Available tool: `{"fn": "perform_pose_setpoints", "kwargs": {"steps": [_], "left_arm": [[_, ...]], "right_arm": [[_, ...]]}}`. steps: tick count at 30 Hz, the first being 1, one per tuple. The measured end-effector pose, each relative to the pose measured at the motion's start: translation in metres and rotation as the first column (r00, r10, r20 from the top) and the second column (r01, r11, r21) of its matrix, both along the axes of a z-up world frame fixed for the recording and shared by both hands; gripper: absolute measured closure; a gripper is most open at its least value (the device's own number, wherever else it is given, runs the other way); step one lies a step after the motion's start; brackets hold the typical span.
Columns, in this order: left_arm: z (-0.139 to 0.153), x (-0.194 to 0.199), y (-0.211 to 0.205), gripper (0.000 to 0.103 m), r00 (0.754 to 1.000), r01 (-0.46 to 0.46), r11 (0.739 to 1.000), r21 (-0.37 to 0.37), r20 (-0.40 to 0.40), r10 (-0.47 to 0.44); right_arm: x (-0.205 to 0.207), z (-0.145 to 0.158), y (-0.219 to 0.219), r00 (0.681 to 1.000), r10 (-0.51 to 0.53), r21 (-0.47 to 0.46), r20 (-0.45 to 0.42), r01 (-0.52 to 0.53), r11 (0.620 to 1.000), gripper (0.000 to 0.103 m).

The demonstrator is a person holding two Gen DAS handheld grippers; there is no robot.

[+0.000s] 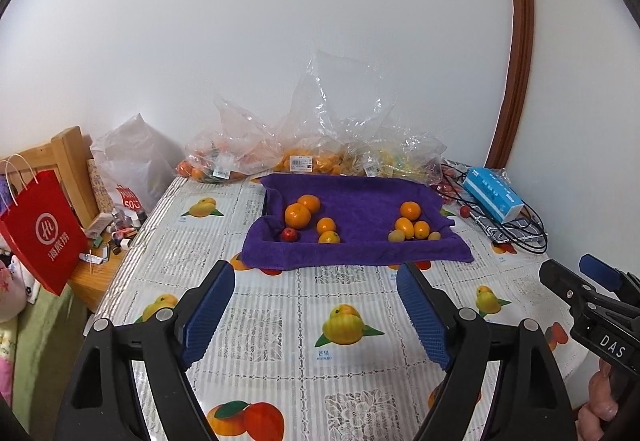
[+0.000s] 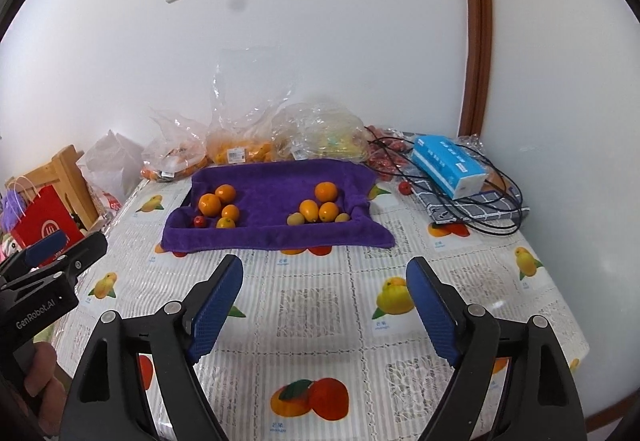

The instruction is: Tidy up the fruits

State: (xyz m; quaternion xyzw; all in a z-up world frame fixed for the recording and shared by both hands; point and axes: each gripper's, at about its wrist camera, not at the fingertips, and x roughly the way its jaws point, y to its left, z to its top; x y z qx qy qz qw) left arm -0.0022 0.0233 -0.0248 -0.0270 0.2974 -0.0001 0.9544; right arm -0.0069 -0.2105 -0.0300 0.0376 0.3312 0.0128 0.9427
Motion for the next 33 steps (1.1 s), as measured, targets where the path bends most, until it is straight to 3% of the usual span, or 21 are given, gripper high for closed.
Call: {"fn": "perform_pose_setpoints", "kwargs": {"steps": [18, 22, 33], "left_arm": [[0.005, -0.009, -0.002, 0.02, 1.0, -0.002, 1.0, -0.003, 0.01, 0.002], [0.007, -0.011, -0.002, 0.02, 1.0, -0.008, 1.0, -0.003, 0.015, 0.008], [0.009, -0.013, 0.001, 0.02, 1.0, -0.009, 1.0, -0.003, 0.02, 0.009]], "right_arm": [[-0.013, 0.01, 0.0, 1.0, -0.004, -0.001, 0.024, 0.004, 1.0, 0.02], [-0.015, 0.012, 0.003, 0.999, -0.002, 0.002, 0.038, 0.002, 1.0, 0.012], [-0.017, 0.016, 0.008, 0.999, 0.008, -0.004, 0.047, -0.007, 1.0, 0.009]]}}
